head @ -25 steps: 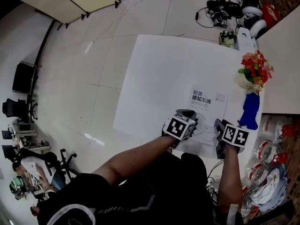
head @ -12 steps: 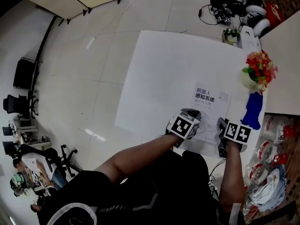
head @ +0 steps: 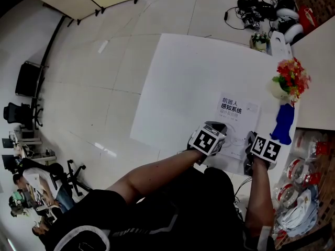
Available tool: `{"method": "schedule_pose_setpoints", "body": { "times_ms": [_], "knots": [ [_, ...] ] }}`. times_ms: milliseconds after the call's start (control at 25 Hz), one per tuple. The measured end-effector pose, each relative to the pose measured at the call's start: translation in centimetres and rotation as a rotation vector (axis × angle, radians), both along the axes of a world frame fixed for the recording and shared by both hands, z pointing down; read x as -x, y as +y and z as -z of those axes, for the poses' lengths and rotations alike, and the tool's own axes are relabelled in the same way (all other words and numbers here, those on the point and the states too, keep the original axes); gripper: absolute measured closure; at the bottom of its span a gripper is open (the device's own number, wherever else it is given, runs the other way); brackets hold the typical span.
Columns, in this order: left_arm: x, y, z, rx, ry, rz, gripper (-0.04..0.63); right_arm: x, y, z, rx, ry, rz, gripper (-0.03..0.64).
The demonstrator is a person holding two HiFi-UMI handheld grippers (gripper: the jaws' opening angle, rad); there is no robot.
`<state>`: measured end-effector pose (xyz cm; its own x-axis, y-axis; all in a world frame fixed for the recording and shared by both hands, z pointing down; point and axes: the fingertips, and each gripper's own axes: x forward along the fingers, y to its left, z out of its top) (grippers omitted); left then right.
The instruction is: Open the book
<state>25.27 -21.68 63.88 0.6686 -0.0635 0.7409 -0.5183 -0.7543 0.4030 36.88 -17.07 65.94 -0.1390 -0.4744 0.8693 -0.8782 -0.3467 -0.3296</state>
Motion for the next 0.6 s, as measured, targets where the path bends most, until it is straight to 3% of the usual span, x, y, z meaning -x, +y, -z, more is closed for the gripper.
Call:
{"method": "schedule_pose_setpoints", "body": {
  "times_ms": [200,600],
  "knots": [
    [0.2,-0.4,1.0,-0.008,0.029,0.017,0.598,0.3,-0.1,1.6,-0.048,-0.023,-0.018,0.580],
    [1.7,-2.2,3.8,-0.044,0.071,0.068,0.598,3.6,-1.7,7.3,-0.193,-0.091,0.084,0.595]
  ]
}}
